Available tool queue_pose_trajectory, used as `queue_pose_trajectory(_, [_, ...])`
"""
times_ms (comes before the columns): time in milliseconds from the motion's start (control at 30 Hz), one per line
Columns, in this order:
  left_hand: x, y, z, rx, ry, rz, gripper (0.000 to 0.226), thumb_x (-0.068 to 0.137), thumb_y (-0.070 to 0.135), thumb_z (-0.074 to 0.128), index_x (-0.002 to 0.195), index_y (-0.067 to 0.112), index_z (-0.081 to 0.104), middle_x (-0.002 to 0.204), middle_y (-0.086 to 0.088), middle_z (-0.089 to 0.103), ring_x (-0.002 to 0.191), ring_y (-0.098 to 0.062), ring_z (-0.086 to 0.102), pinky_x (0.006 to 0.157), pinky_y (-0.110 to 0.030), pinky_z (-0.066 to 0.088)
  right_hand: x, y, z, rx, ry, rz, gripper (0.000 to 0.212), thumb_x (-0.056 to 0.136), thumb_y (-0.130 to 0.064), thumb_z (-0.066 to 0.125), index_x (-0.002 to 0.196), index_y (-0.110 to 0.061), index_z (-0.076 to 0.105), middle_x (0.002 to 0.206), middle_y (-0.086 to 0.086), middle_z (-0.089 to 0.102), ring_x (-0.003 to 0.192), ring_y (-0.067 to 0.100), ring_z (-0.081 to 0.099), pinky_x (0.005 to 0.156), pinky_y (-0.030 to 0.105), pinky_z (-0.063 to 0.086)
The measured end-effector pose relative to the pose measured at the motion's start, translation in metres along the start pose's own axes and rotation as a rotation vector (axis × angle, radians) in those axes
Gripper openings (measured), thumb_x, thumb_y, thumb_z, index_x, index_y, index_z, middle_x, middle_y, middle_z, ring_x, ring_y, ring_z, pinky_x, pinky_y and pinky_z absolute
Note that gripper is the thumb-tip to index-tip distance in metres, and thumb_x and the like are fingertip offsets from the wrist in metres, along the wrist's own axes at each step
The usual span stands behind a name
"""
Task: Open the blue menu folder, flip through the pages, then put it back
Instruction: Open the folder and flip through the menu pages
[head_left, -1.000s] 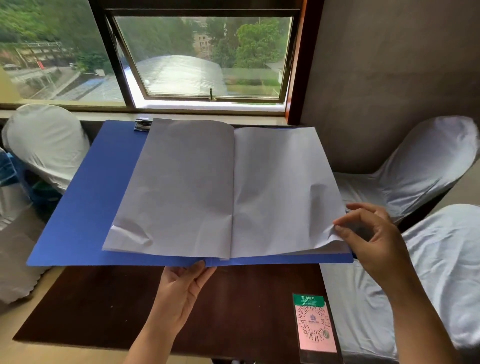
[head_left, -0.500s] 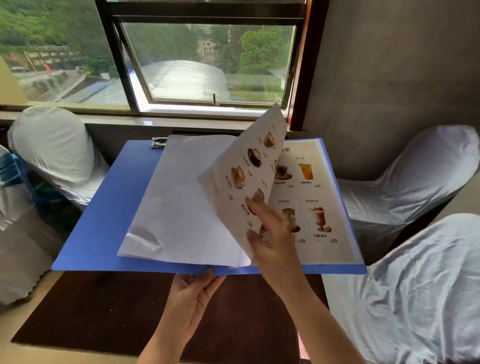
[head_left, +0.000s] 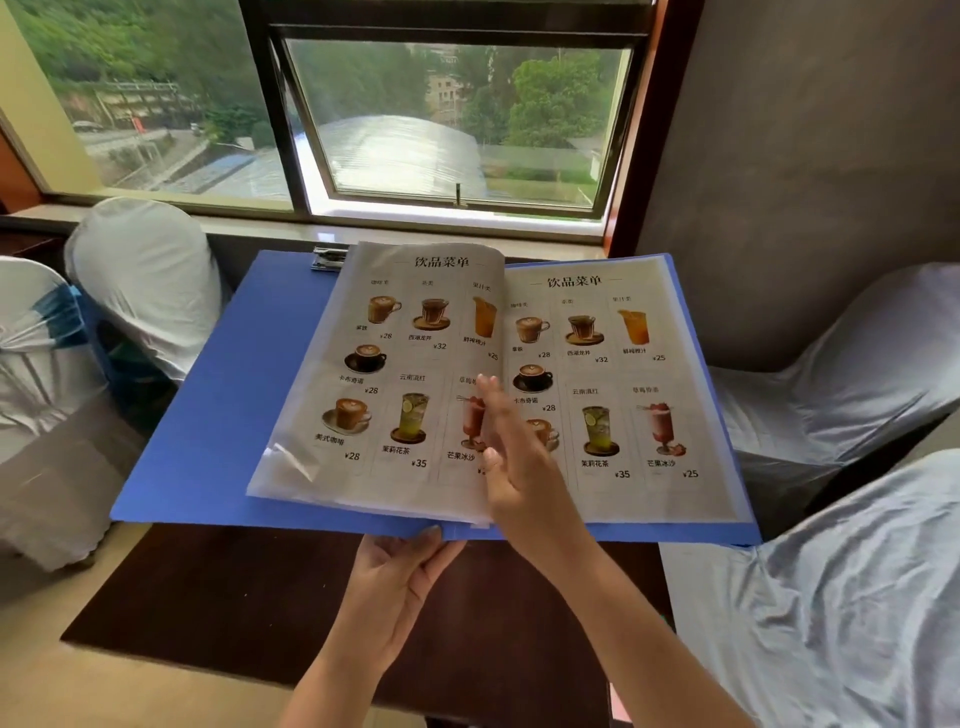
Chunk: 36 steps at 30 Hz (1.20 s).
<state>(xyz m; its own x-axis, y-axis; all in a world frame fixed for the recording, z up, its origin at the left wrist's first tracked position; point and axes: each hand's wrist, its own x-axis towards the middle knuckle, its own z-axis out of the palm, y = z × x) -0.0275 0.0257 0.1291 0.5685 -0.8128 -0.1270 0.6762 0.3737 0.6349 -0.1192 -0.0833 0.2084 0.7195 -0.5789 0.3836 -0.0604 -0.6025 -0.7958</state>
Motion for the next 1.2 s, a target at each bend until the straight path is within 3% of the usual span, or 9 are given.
queue_pose_trajectory(167, [-0.002,-0.002,0.000,-0.028,0.002,-0.021,0.047,0.071,-0.009,0.057,0.114,0.011,0.056,0.108,-0.019,0.070,0.099,-0.032,0.068,0.067,-0.033,0.059,0.006,0.013,-0.004,-0.494,-0.134,-0.115,0.033,0.087,-0.005,0.054,0.116,-0.018,0.063,0.141,0.002,0.050,0.139,0.015,0.029,0.114,0.040,0.018])
queue_pose_trajectory(333, [-0.003,-0.002,-0.001,-0.008,0.027,-0.037,0.051,0.071,-0.007,0.059,0.119,0.010,0.051,0.116,-0.023,0.061,0.101,-0.033,0.067,0.067,-0.033,0.060,0.001,0.019,-0.001,-0.635,-0.134,-0.142,0.031,0.087,-0.018,0.058,0.117,-0.022,0.061,0.143,-0.002,0.048,0.140,0.014,0.029,0.112,0.046,0.011])
queue_pose_trajectory(433, [0.000,-0.002,-0.002,-0.005,0.035,-0.022,0.047,0.070,-0.008,0.057,0.113,0.012,0.054,0.110,-0.018,0.067,0.099,-0.031,0.068,0.067,-0.034,0.060,0.000,0.016,-0.008,-0.497,-0.180,-0.093,0.041,0.090,-0.022,0.055,0.131,-0.024,0.049,0.149,-0.003,0.037,0.141,0.009,0.023,0.114,0.049,0.005])
queue_pose_trajectory(567, [0.003,0.002,-0.007,0.001,0.034,-0.023,0.043,0.069,-0.009,0.058,0.107,0.012,0.054,0.100,-0.013,0.074,0.096,-0.030,0.069,0.066,-0.033,0.060,-0.007,0.021,-0.054,-0.482,0.223,0.016,0.045,0.087,-0.020,0.060,0.130,-0.020,0.050,0.142,0.007,0.046,0.131,0.016,0.039,0.109,0.055,0.028])
queue_pose_trajectory(667, [0.004,0.004,-0.011,-0.016,0.029,-0.029,0.043,0.069,-0.009,0.058,0.105,0.013,0.054,0.099,-0.011,0.075,0.096,-0.029,0.069,0.066,-0.033,0.059,-0.020,0.035,-0.104,-0.674,0.401,0.327,0.059,0.085,-0.026,0.063,0.138,-0.019,0.039,0.146,0.020,0.035,0.132,0.035,0.034,0.103,0.056,0.036])
queue_pose_trajectory(767, [0.007,0.005,-0.015,-0.013,0.032,-0.019,0.044,0.069,-0.008,0.057,0.107,0.015,0.056,0.102,-0.010,0.074,0.097,-0.028,0.069,0.067,-0.034,0.060,-0.033,0.048,-0.139,-0.203,0.285,0.657,0.063,0.088,-0.020,0.061,0.142,-0.023,0.028,0.136,0.016,0.049,0.113,0.032,0.053,0.077,0.042,0.051])
queue_pose_trajectory(833, [0.009,0.006,-0.016,-0.004,0.027,-0.019,0.046,0.070,-0.009,0.056,0.108,0.016,0.056,0.105,-0.011,0.073,0.099,-0.028,0.068,0.068,-0.035,0.060,-0.043,0.057,-0.149,0.152,0.201,0.695,0.055,0.088,-0.012,0.058,0.137,-0.025,0.035,0.112,0.008,0.066,0.093,0.022,0.066,0.059,0.033,0.058])
queue_pose_trajectory(933, [0.010,0.008,-0.017,0.026,0.010,-0.025,0.045,0.070,-0.009,0.056,0.107,0.017,0.058,0.107,-0.012,0.072,0.100,-0.028,0.068,0.069,-0.034,0.059,-0.053,0.071,-0.153,0.252,0.178,0.639,0.049,0.086,-0.010,0.059,0.128,-0.029,0.043,0.090,0.004,0.073,0.081,0.016,0.072,0.053,0.031,0.059])
queue_pose_trajectory(1200, [0.008,0.013,-0.020,0.122,-0.045,-0.012,0.041,0.070,-0.008,0.056,0.104,0.015,0.061,0.100,-0.010,0.075,0.097,-0.028,0.069,0.070,-0.034,0.060,-0.063,0.083,-0.145,0.352,0.206,0.523,0.045,0.080,-0.014,0.061,0.109,-0.047,0.050,0.091,-0.001,0.075,0.087,0.017,0.072,0.056,0.028,0.058])
